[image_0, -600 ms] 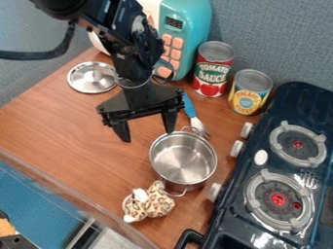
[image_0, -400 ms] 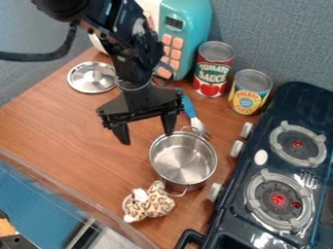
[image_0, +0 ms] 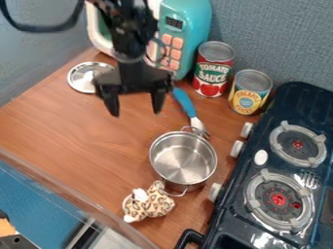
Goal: Put the silver lid to the middle bottom side of the table
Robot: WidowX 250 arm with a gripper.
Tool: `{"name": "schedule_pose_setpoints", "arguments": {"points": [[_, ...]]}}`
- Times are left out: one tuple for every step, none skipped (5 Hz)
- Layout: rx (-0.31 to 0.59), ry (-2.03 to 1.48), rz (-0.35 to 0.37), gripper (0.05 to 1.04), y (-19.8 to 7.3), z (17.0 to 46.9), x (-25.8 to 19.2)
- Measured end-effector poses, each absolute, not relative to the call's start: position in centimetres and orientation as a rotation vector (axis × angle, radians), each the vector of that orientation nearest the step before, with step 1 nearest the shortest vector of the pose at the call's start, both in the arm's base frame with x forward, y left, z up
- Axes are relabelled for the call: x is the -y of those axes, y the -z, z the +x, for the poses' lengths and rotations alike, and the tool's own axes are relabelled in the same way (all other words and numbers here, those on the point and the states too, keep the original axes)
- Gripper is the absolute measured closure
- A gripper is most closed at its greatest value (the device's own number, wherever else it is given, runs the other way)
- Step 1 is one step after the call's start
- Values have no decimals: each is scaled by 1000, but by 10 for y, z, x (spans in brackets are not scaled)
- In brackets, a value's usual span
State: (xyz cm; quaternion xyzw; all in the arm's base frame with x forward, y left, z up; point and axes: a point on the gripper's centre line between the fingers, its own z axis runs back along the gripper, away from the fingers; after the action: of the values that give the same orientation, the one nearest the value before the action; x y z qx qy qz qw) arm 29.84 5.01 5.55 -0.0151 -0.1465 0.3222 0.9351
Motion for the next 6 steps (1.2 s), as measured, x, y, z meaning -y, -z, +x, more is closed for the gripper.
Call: {"name": "schedule_pose_setpoints", "arguments": {"points": [[303, -700, 16, 84, -58, 300, -89], [303, -798, 48, 84, -56, 310, -135], [298, -819, 84, 84, -46, 328, -166], [278, -824, 120, 84, -37, 345, -181], [273, -852, 124, 84, -22, 359, -197], [262, -862, 146, 84, -3, 368, -209]]}}
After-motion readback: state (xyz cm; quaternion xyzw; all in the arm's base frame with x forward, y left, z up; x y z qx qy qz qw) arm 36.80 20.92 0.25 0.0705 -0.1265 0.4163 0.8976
